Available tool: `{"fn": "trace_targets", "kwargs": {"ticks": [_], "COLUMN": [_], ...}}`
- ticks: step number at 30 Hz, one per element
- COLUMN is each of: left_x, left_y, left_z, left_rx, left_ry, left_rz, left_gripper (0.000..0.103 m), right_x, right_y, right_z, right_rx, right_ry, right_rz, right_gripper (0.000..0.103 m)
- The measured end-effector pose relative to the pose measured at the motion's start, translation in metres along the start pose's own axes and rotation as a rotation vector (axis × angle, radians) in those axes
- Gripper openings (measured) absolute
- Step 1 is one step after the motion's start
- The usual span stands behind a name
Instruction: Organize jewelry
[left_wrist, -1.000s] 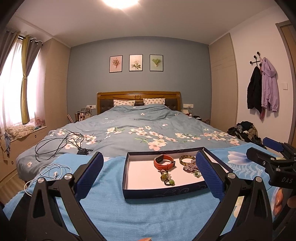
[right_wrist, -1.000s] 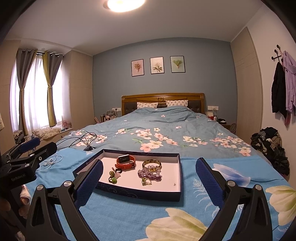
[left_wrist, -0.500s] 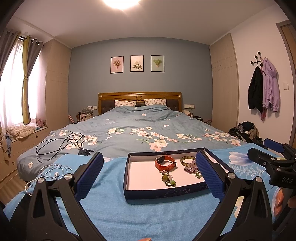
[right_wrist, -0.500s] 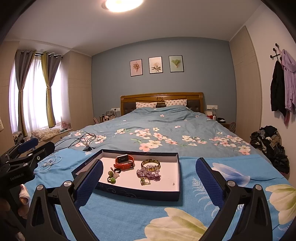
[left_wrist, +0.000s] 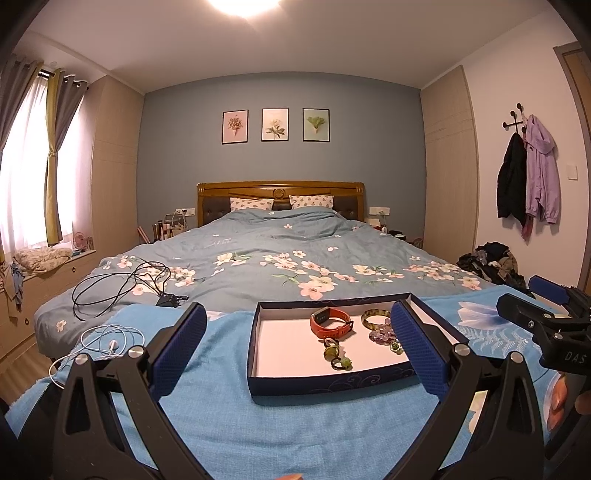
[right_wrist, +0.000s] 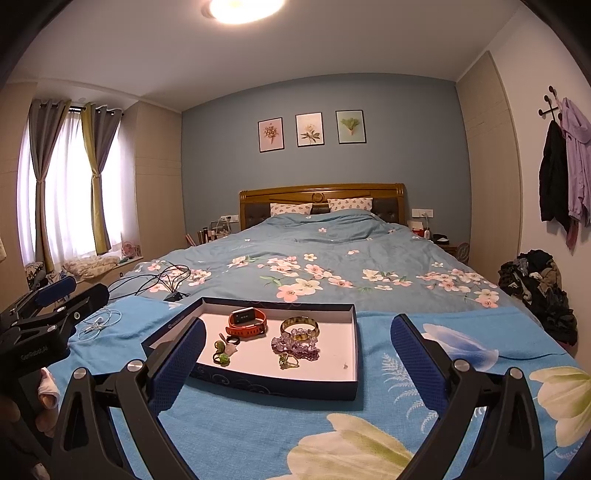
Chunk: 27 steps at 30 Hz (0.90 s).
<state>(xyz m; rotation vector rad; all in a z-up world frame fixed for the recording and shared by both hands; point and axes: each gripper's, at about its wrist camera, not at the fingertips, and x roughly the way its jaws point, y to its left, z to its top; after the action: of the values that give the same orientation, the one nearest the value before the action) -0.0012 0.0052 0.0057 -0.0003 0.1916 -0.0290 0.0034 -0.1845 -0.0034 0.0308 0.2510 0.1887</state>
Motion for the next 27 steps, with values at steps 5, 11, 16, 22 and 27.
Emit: {"fn": "trace_targets", "kwargs": {"ticks": [5,11,16,22,27], "left_x": [0.0000,0.0005,-0.0002,-0.0002,-0.0006], "left_y": [0.0008,0.0012,0.0012,0.0010,0.0010], "left_z": [-0.0008,0.0001,0.0007,0.0006,0.0008], "left_rx": [0.000,-0.002,-0.002,-0.002,-0.002], "left_ry": [-0.003,-0.003,-0.004,-0.001,-0.001], "left_rz": [0.005,0.005,0.007,0.004,0.004], "left_gripper": [0.098,0.098,0.098,0.098,0.098], "right_x": [0.0008,0.0007,0.0004,0.0012,0.0009], "right_y": [0.0005,0.0013,0.0013,0.0015,0.0014], "right_z": [-0.0005,-0.0004,0.0006,0.0018,0.0019], "right_rx": [-0.001,-0.002,-0.002,-0.004,-0.003], "right_ry": [0.000,-0.002,-0.004,-0.003,-0.005], "right_rz": [-0.004,-0.004,-0.004,-0.004,-0.005], "right_gripper": [0.097,0.097,0.097,0.097,0.097]}}
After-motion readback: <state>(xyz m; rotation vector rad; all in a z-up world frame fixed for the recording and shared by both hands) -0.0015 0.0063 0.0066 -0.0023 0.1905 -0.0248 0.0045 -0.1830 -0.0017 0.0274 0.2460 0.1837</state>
